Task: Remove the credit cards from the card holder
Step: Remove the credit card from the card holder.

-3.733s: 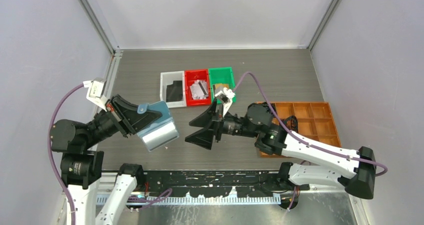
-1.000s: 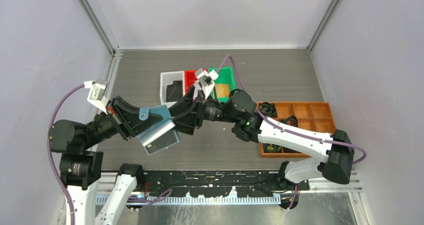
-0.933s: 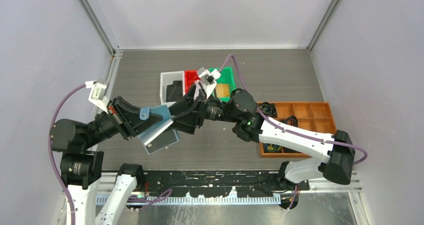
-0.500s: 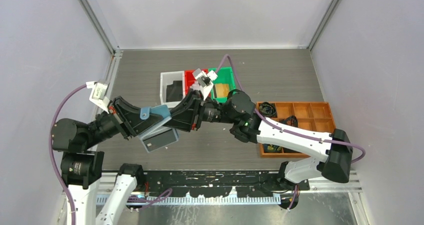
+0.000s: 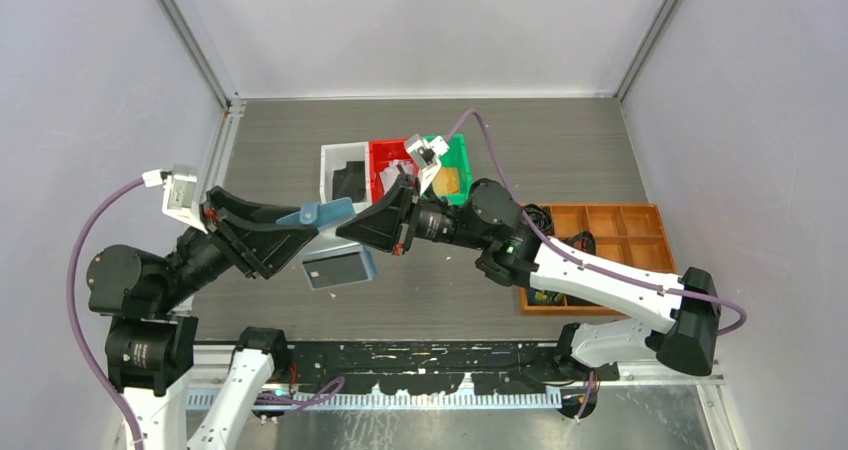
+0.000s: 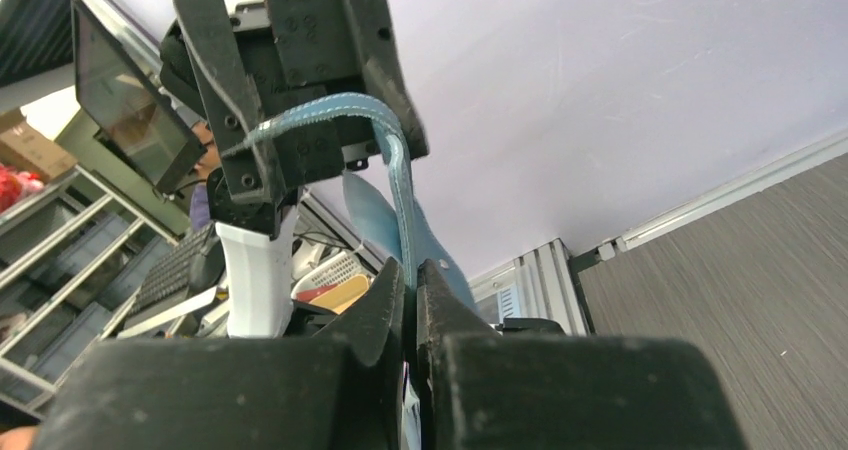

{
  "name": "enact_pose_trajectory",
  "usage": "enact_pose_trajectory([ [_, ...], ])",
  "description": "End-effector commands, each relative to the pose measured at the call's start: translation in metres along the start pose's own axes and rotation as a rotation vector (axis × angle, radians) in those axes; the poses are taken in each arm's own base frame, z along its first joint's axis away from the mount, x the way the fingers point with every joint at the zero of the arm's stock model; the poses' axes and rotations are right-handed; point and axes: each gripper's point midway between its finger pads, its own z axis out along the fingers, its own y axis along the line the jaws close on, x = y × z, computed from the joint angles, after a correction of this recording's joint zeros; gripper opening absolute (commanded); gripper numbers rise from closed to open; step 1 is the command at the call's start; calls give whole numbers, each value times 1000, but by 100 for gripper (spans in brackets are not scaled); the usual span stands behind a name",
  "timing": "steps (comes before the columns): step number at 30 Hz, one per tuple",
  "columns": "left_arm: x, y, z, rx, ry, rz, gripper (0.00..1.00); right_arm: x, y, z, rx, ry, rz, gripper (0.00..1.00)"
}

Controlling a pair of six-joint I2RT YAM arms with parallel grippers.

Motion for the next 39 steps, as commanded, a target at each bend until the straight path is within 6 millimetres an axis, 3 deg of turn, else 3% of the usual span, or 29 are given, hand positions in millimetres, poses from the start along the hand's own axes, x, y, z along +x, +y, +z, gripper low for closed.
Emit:
enact_pose_trajectory([
  [1, 20, -24, -7, 141, 124, 8, 51, -55, 22, -9, -12, -150, 16, 1],
  [8, 33, -25, -13, 183, 149, 63, 22, -53, 28, -7, -29, -98, 55, 1],
  [12, 35, -20, -15, 154, 139, 89, 15, -54, 30, -9, -20, -96, 58, 1],
  [13, 38, -19, -17, 146, 139, 97, 18, -54, 30, -10, -17, -96, 57, 1],
  [16, 44, -16, -21, 128, 139, 116, 59, -55, 33, -11, -22, -94, 52, 1],
  [18, 48, -12, -22, 123, 139, 131, 63, -55, 35, -11, -28, -89, 56, 1],
  [22, 57, -6, -23, 123, 161, 152, 59, -53, 38, -9, -47, -71, 69, 1],
  [24, 59, 3, -21, 89, 161, 151, 52, -52, 40, -9, -61, -67, 79, 1],
  [31, 48, 9, -8, 82, 129, 49, 6, -37, 36, -10, -84, -31, 102, 1],
  [32, 46, 9, -7, 82, 121, 43, 1, -34, 33, -11, -79, -27, 104, 5],
  [36, 51, 10, -5, 99, 162, -2, 0, -22, 36, -18, -109, 32, 52, 37],
  [37, 54, 10, -5, 102, 185, -15, 0, -17, 38, -20, -127, 85, 4, 47],
  [39, 65, 10, -8, 130, 249, -27, 0, -8, 38, -23, -122, 203, -64, 55],
])
